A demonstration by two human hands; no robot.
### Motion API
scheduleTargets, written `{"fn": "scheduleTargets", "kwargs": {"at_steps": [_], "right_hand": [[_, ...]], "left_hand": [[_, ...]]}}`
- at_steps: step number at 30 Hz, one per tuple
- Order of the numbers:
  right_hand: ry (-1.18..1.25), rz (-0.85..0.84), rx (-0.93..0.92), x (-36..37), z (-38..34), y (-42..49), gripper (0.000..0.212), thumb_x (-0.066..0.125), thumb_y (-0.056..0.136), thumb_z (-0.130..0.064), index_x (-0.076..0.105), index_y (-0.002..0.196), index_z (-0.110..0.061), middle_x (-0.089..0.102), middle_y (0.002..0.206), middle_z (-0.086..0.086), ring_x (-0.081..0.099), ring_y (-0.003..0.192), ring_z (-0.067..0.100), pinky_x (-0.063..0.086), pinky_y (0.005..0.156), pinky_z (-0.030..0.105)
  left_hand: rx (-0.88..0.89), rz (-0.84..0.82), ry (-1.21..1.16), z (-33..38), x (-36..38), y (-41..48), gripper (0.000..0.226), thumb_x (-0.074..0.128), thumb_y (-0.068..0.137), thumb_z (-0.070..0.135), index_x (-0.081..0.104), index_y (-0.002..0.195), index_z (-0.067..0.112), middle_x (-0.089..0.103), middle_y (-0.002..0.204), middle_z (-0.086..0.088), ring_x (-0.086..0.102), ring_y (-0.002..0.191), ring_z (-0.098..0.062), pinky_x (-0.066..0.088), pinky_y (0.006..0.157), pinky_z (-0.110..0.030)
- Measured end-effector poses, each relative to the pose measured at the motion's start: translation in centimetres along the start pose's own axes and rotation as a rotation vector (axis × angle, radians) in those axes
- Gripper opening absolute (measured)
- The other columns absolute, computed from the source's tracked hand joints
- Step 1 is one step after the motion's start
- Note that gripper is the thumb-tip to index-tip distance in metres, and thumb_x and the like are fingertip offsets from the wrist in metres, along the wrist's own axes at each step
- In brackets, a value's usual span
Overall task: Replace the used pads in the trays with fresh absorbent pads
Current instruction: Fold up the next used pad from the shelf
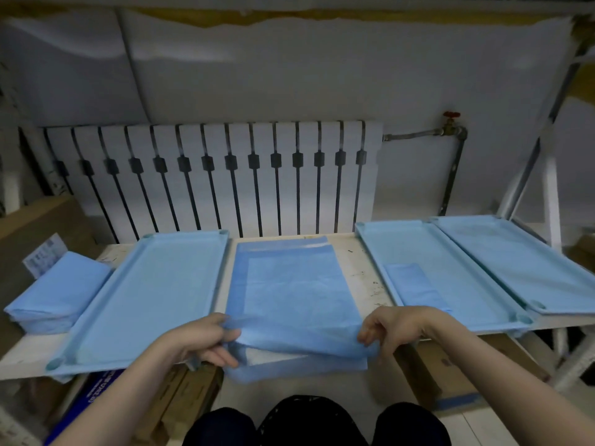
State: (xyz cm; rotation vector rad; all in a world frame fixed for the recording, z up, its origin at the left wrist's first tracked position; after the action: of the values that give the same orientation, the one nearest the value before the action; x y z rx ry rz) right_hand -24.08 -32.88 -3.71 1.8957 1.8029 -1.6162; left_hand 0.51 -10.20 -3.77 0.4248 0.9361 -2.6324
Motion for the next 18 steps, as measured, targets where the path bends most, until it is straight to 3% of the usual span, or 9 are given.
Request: {"fn": "scheduleTargets", "kwargs": {"at_steps": [3,5,7,11,13,14,16,18], "right_hand": [[-0.064,-0.002,0.098,-0.9,0.4,0.8,0.03,0.073,0.048,-0.033,0.059,0.073,-0.042,0.055,0.085,-0.011,0.059,0.09,0.026,0.055,0.078,0.052],[-0.05,0.107,0.111,-2.0,-0.8,0.7,0.022,0.074,0.061,-0.035,0.058,0.073,-0.028,0.056,0.082,-0.005,0.058,0.083,0.021,0.056,0.07,0.039],[0.094,0.268,0.079,-3.9,-1.8,1.3,0.024,0.067,0.083,-0.026,0.052,0.065,-0.019,0.053,0.067,-0.002,0.051,0.062,0.014,0.043,0.054,0.021],[0.634,0.54,0.107,-6.9,-1.1,3.3,0.026,0.056,0.091,-0.012,0.047,0.066,-0.012,0.052,0.059,0.008,0.05,0.038,0.011,0.039,0.039,0.018],[0.812,0.638,0.108,-8.3,-1.0,4.4,0.027,0.055,0.09,-0.01,0.047,0.065,-0.012,0.051,0.06,0.008,0.059,0.045,0.018,0.047,0.049,0.024],[0.777,0.717,0.09,-9.8,-1.1,5.0,0.025,0.053,0.089,-0.009,0.049,0.065,-0.011,0.052,0.064,0.008,0.06,0.054,0.021,0.048,0.058,0.029],[0.635,0.908,0.019,-14.0,-2.1,5.1,0.017,0.048,0.09,-0.008,0.06,0.08,-0.003,0.059,0.079,0.012,0.056,0.073,0.022,0.047,0.07,0.035],[0.621,1.086,-0.123,-18.3,-3.9,3.8,0.015,0.042,0.093,-0.005,0.057,0.094,0.0,0.059,0.087,0.011,0.052,0.078,0.02,0.043,0.064,0.033]], "left_hand": [[0.032,0.109,-0.213,1.4,-1.0,0.7,0.031,0.046,0.1,0.02,0.041,0.128,0.009,0.066,0.108,-0.017,0.073,0.068,-0.022,0.059,0.061,-0.028],[0.057,0.191,-0.316,2.6,-1.4,1.3,0.027,0.043,0.101,0.021,0.043,0.126,0.009,0.062,0.115,-0.016,0.072,0.064,-0.02,0.059,0.063,-0.03],[0.088,0.269,-0.349,3.8,-2.3,2.5,0.029,0.039,0.103,0.022,0.045,0.127,0.009,0.062,0.118,-0.013,0.072,0.061,-0.018,0.055,0.07,-0.034],[0.064,0.346,-0.425,6.1,-3.8,4.4,0.022,0.032,0.103,0.021,0.042,0.122,0.015,0.055,0.121,-0.007,0.069,0.056,-0.017,0.047,0.066,-0.03],[0.084,0.328,-0.472,7.9,-4.1,5.1,0.017,0.033,0.103,0.02,0.042,0.117,0.017,0.05,0.115,-0.004,0.066,0.074,-0.022,0.043,0.077,-0.034],[0.13,0.328,-0.486,9.3,-4.7,5.6,0.013,0.034,0.103,0.019,0.045,0.11,0.018,0.05,0.107,-0.004,0.062,0.081,-0.022,0.042,0.078,-0.035],[0.308,0.377,-0.514,13.7,-6.8,5.9,0.017,0.037,0.102,0.013,0.048,0.089,0.016,0.048,0.084,-0.004,0.054,0.07,-0.011,0.041,0.064,-0.026],[0.514,0.479,-0.527,18.4,-9.6,5.0,0.017,0.039,0.101,0.01,0.054,0.094,0.009,0.049,0.081,-0.006,0.05,0.069,-0.011,0.036,0.057,-0.018]]}}
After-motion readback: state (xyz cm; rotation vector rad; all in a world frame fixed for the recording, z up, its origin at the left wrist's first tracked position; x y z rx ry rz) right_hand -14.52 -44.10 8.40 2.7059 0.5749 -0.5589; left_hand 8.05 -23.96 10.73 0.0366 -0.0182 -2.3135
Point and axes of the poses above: each hand's wrist, its own y-axis towards the middle knuckle, its own x-axis out of the palm, z = x × y, the point moved 8 cm from there along y, towards the middle knuckle
